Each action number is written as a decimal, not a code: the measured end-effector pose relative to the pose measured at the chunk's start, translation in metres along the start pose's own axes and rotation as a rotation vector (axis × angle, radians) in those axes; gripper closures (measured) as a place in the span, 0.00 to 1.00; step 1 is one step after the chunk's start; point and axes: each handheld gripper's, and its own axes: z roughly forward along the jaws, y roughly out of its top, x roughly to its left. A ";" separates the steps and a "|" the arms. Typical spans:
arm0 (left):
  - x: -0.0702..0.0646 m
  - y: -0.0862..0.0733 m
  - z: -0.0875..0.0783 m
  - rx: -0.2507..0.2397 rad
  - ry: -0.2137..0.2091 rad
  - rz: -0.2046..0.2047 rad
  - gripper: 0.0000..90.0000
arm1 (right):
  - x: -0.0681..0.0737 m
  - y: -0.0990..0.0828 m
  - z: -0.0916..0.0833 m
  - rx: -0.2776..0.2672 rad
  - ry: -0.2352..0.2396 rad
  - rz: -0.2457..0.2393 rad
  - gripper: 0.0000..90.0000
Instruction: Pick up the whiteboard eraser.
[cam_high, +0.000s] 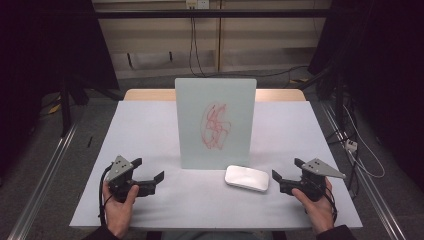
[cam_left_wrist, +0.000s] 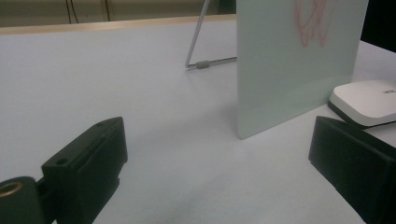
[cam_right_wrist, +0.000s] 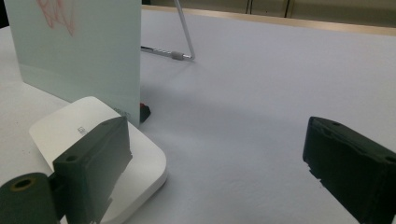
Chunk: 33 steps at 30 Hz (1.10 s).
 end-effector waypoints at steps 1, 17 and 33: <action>0.000 0.000 0.000 0.003 -0.002 0.002 0.05 | 0.000 0.000 0.000 0.002 -0.002 0.000 0.08; -0.002 0.000 -0.002 0.013 -0.026 -0.012 0.05 | 0.006 0.003 0.000 0.058 0.041 -0.034 0.07; -0.002 -0.001 0.000 0.025 -0.042 -0.005 0.05 | 0.025 0.010 0.005 0.108 0.176 -0.108 0.11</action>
